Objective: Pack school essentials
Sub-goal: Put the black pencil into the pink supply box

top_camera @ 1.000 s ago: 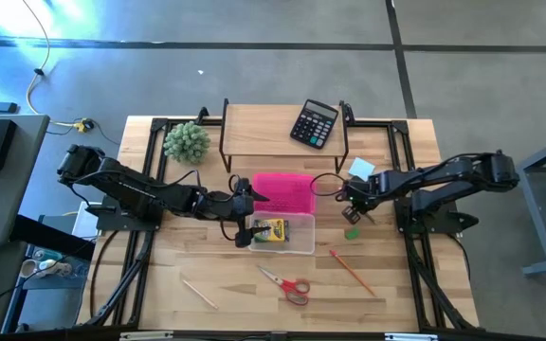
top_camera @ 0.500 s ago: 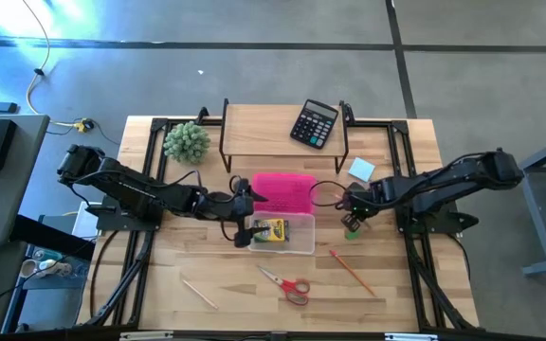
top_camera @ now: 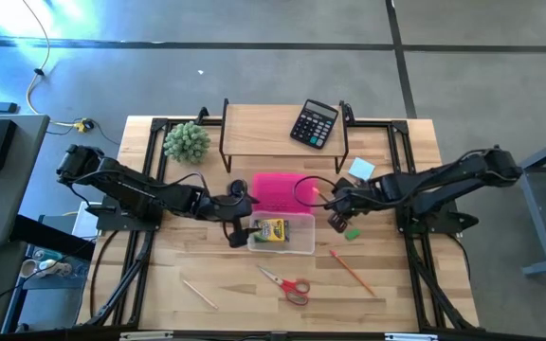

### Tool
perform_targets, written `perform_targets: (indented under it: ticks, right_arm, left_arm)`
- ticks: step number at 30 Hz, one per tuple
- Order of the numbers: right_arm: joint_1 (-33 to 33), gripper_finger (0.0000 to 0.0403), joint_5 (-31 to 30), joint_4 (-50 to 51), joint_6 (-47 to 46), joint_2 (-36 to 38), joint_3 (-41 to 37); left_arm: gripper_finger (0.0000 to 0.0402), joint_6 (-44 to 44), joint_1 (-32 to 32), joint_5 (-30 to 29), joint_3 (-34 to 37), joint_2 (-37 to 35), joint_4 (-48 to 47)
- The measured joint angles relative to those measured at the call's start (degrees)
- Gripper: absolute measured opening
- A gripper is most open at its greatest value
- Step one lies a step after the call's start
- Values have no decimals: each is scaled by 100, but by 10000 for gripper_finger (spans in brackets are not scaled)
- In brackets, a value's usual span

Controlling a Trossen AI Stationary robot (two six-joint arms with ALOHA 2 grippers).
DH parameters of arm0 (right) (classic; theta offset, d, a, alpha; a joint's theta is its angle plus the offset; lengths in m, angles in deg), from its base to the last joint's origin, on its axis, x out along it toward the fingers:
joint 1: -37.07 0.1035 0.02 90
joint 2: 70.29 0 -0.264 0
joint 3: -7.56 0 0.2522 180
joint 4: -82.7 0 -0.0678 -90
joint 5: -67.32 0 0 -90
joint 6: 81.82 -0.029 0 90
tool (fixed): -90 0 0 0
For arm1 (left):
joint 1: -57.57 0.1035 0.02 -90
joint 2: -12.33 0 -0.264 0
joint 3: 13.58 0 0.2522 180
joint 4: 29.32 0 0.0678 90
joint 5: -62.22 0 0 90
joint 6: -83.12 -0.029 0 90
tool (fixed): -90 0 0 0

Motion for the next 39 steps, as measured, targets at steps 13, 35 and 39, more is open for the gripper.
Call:
perform_targets:
  ticks: [13,35,39]
  right_arm:
    - [46,2,-130,-603,1422,-1417,1385]
    - [669,2,516,-1073,3011,-3445,2693]
    - [662,2,663,-1187,3115,-3533,2691]
  left_arm:
    - [392,644,-127,0,0,0,-1175]
    - [392,1057,-162,-96,0,0,-1946]
    - [392,1056,-162,-90,0,0,-1942]
